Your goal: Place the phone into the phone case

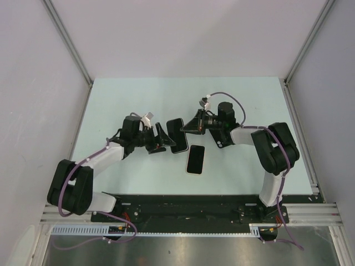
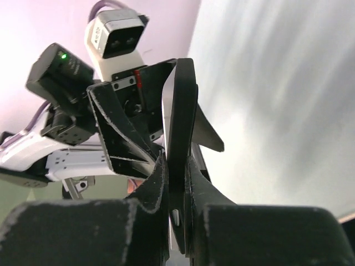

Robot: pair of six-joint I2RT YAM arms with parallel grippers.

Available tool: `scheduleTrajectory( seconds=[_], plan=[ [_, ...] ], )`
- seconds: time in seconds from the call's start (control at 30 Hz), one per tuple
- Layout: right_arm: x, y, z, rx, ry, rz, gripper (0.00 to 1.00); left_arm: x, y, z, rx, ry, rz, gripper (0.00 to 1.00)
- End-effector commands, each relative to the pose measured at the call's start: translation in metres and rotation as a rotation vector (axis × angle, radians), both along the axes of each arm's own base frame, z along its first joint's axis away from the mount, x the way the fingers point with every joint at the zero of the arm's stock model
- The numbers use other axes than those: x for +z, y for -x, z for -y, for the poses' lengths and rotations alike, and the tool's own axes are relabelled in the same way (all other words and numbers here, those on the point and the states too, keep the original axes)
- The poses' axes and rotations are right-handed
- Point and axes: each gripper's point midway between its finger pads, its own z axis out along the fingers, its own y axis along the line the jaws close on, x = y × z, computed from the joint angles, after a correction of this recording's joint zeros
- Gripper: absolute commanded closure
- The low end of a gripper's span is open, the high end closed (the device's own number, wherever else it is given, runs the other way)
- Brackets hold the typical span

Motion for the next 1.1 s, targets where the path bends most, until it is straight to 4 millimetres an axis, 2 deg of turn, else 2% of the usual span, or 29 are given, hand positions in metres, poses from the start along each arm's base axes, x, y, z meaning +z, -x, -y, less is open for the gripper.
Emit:
scheduleTrajectory(
  seconds=[0.0, 0.03, 0.07, 0.13, 0.17, 0.23, 0.27, 0.3, 0.33, 0.43, 0.5, 0.53, 0.57, 0.63, 0.67, 0.73, 0.77, 0.83, 0.93, 1.07],
  plan=[
    [0.075, 0.021, -0.005, 0.105, -0.176, 0.147, 1.0, 0.043, 0.003, 0.015, -0.096, 0.138, 0.142, 0.18],
    [0.077, 0.026, -0.005, 0.109, -0.194, 0.107, 1.0, 0.046, 0.006, 0.016, -0.107, 0.165, 0.146, 0.2],
    [0.086, 0.029, -0.004, 0.118, -0.228, 0.147, 1.0, 0.059, 0.004, 0.021, -0.11, 0.215, 0.178, 0.23],
    [0.089, 0.036, -0.007, 0.135, -0.259, 0.135, 1.0, 0.067, 0.012, 0.024, -0.138, 0.274, 0.187, 0.25],
    [0.095, 0.042, -0.006, 0.149, -0.291, 0.13, 1.0, 0.08, 0.012, 0.026, -0.144, 0.315, 0.221, 0.28],
    [0.091, 0.044, -0.005, 0.154, -0.31, 0.113, 1.0, 0.084, 0.019, 0.027, -0.163, 0.35, 0.228, 0.33],
    [0.092, 0.048, -0.002, 0.157, -0.328, 0.104, 0.99, 0.092, 0.02, 0.029, -0.167, 0.378, 0.248, 0.39],
    [0.087, 0.048, -0.002, 0.156, -0.329, 0.092, 0.99, 0.092, 0.022, 0.028, -0.168, 0.388, 0.246, 0.44],
    [0.085, 0.047, 0.001, 0.148, -0.332, 0.086, 0.98, 0.093, 0.022, 0.028, -0.165, 0.393, 0.242, 0.57],
    [0.077, 0.048, 0.007, 0.14, -0.334, 0.08, 0.96, 0.095, 0.024, 0.029, -0.172, 0.398, 0.234, 0.8],
    [0.071, 0.049, 0.011, 0.134, -0.323, 0.086, 0.89, 0.096, 0.025, 0.029, -0.176, 0.4, 0.235, 0.88],
    [0.071, 0.051, 0.013, 0.139, -0.32, 0.094, 0.85, 0.097, 0.025, 0.029, -0.178, 0.406, 0.23, 0.96],
    [0.07, 0.053, 0.014, 0.141, -0.316, 0.101, 0.73, 0.099, 0.026, 0.029, -0.185, 0.415, 0.236, 0.98],
    [0.066, 0.059, 0.016, 0.154, -0.306, 0.121, 0.61, 0.102, 0.026, 0.03, -0.186, 0.42, 0.239, 1.0],
    [0.066, 0.062, 0.018, 0.156, -0.305, 0.128, 0.5, 0.104, 0.025, 0.03, -0.185, 0.422, 0.244, 1.0],
    [0.058, 0.07, 0.022, 0.16, -0.291, 0.128, 0.41, 0.109, 0.025, 0.03, -0.182, 0.426, 0.251, 1.0],
    [0.056, 0.072, 0.024, 0.162, -0.287, 0.129, 0.31, 0.112, 0.024, 0.03, -0.18, 0.428, 0.258, 1.0],
    [0.045, 0.079, 0.027, 0.163, -0.272, 0.116, 0.28, 0.116, 0.022, 0.03, -0.175, 0.43, 0.266, 1.0],
    [0.04, 0.085, 0.029, 0.158, -0.274, 0.116, 0.3, 0.117, 0.019, 0.031, -0.166, 0.424, 0.265, 1.0],
    [0.044, 0.091, 0.025, 0.172, -0.286, 0.137, 0.33, 0.115, 0.019, 0.03, -0.168, 0.424, 0.26, 1.0]
  ],
)
